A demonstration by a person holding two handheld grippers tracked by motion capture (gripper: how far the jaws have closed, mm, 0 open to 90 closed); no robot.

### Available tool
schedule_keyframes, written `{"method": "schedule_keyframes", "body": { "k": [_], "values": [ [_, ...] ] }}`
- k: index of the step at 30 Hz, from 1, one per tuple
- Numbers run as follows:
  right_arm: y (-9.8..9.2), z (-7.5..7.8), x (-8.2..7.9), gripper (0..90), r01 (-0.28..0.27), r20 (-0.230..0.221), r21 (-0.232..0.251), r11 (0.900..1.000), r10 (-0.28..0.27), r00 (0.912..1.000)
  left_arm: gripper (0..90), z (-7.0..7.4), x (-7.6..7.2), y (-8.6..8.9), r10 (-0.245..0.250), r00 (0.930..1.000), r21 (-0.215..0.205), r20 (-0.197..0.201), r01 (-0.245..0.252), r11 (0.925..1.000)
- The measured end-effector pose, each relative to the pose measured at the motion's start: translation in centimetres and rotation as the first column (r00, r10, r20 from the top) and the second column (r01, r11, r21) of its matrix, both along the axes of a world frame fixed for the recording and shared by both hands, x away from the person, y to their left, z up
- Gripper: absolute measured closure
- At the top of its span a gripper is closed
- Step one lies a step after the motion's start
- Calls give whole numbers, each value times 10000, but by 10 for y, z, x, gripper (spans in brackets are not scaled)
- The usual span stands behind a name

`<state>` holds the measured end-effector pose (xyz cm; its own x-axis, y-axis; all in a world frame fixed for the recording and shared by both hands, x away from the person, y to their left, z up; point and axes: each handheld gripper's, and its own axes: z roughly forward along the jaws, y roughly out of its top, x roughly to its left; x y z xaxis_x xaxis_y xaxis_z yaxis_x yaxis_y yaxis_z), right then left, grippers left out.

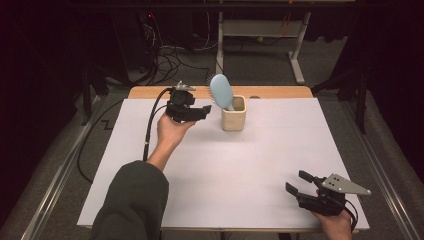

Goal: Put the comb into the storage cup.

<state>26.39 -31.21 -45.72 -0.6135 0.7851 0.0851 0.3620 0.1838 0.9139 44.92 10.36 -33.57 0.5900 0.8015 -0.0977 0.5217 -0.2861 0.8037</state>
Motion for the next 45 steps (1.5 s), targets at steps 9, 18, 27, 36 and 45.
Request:
{"method": "schedule_keyframes", "body": {
  "k": [9, 18, 27, 36, 45],
  "values": [
    [0, 0, 0, 320, -6, -12, 22, 10000, 6, 10000, 336, 0, -7, 8, 27, 9999, -146, 124, -25, 9999],
    [0, 0, 0, 319, -6, -13, 14, 10000, 6, 10000, 336, -2, -12, 18, 110, 9998, -271, 169, -105, 9996],
    [1, 0, 0, 319, -3, -38, 30, 10000, 3, 10000, 339, -4, -18, 26, 156, 9997, -335, 204, -149, 9993],
    [1, 0, 0, 319, 0, -29, 29, 10000, 0, 10000, 339, -3, -24, 31, 161, 9994, -394, 309, -149, 9991],
    [1, 0, 0, 319, 1, -38, 44, 10000, -1, 10000, 339, -4, -29, 38, 197, 9990, -422, 394, -180, 9989]
  ]
}}
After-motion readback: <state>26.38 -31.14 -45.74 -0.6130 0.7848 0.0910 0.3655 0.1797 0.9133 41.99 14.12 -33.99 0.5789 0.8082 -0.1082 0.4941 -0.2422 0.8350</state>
